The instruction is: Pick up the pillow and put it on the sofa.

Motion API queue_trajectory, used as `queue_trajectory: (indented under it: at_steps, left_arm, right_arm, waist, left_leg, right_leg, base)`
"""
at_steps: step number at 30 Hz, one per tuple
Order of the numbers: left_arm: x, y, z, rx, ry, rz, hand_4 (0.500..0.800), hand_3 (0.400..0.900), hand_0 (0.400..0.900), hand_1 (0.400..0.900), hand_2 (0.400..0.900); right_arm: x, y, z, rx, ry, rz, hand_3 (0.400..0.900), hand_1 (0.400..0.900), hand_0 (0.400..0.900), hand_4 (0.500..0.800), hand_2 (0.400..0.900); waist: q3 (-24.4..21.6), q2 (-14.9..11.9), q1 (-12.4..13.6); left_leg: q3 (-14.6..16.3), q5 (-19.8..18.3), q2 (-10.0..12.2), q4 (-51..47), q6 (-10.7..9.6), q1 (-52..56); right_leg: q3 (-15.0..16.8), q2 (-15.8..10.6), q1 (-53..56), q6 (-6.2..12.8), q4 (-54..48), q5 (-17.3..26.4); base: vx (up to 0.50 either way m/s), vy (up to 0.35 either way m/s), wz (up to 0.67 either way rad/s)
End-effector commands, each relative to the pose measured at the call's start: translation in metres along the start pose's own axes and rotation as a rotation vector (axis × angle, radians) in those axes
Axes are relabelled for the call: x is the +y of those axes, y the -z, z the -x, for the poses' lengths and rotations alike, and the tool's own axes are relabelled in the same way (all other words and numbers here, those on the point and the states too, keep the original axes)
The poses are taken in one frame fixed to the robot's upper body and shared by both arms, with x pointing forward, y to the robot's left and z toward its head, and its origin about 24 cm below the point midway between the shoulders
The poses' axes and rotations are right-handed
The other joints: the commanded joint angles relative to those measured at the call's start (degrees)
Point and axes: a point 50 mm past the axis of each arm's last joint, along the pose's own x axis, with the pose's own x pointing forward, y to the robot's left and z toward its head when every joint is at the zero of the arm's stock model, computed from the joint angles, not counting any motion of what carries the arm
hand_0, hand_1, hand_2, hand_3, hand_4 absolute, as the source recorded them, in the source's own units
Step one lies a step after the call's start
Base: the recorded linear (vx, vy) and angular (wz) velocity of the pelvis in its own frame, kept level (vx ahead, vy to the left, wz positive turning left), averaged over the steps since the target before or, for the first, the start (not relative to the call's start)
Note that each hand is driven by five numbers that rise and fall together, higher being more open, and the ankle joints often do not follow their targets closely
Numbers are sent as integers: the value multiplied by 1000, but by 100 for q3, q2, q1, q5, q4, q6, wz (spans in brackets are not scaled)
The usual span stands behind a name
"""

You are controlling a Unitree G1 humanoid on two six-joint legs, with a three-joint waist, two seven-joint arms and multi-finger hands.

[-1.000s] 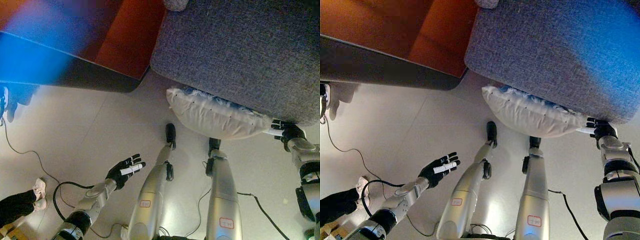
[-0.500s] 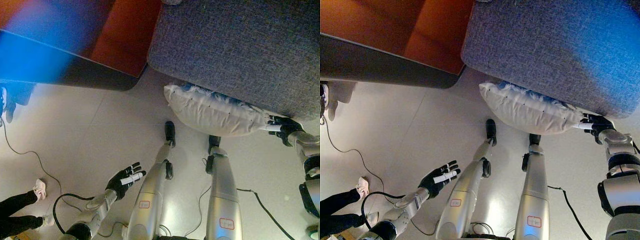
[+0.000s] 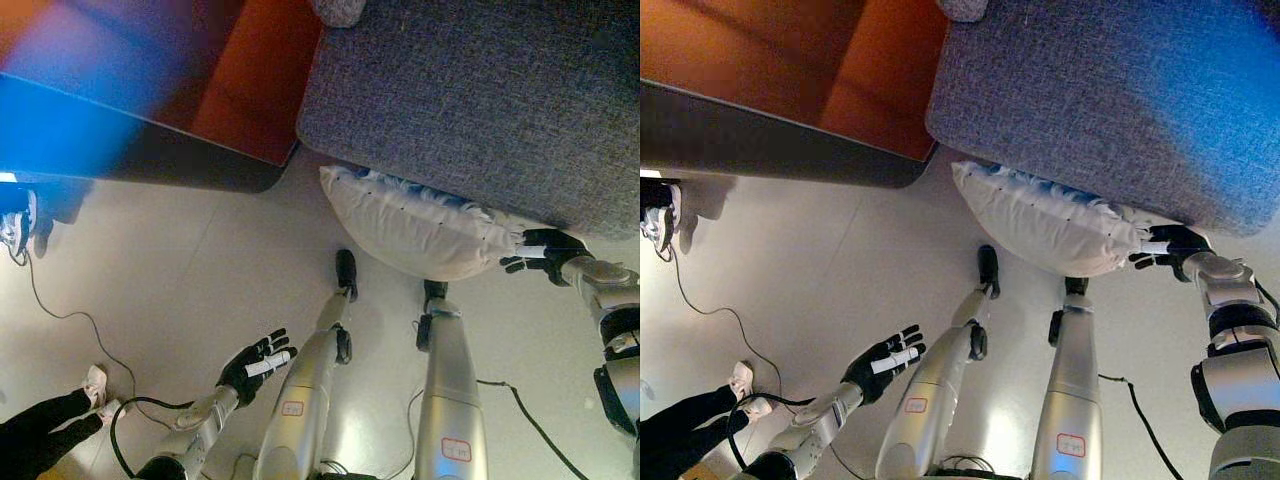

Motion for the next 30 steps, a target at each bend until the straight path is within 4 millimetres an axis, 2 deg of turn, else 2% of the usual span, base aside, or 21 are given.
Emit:
queue_trajectory:
  at_steps: [1, 12, 20, 25, 30]
  left_arm:
    - [-3, 39, 19, 85, -8, 61, 800, 900, 900, 900, 900]
    - [3, 38, 23, 96, -16, 57, 800, 900, 900, 900, 900]
    - [21, 43, 28, 142, -91, 50, 800, 900, 900, 900, 900]
    - [33, 52, 35, 184, -152, 52, 800, 900, 900, 900, 900]
    - [43, 60, 43, 231, -212, 51, 800, 900, 900, 900, 900]
  right_arm:
    - [-54, -79, 26, -316, 134, -8, 400, 400, 400, 500, 400]
    - [-46, -60, 25, -360, 71, -32, 400, 400, 400, 500, 400]
    - [-26, -30, 25, -398, -34, -65, 400, 400, 400, 500, 400]
    - [-5, -6, 25, -385, -101, -84, 400, 400, 400, 500, 400]
    - [17, 15, 26, -366, -165, -84, 400, 400, 400, 500, 400]
  waist:
    - [273, 608, -131]
    - [273, 382, -182]
    - [238, -109, -315]
    - [-56, -430, -335]
    - [-417, -742, -346]
  left_leg:
    - [-2, -1157, -315, 914, -256, 293]
    - [13, -1239, -283, 791, -249, 828]
    - [34, -1373, -180, 631, -225, 1742]
    - [43, -1393, -75, 365, -228, 2256]
    - [96, -1393, 30, -73, -226, 2833]
  right_leg:
    - [-496, 286, 553, -130, -944, 130]
    - [-621, 314, 1157, -130, -1166, 133]
    - [-718, 344, 2160, -66, -1504, 194]
    - [-728, 393, 2743, -5, -1769, 215]
    - [-732, 388, 3385, 139, -2215, 330]
  base:
    - [0, 0, 0]
    - [9, 0, -1]
    - [42, -37, -3]
    - [85, -66, -3]
    - [109, -72, -4]
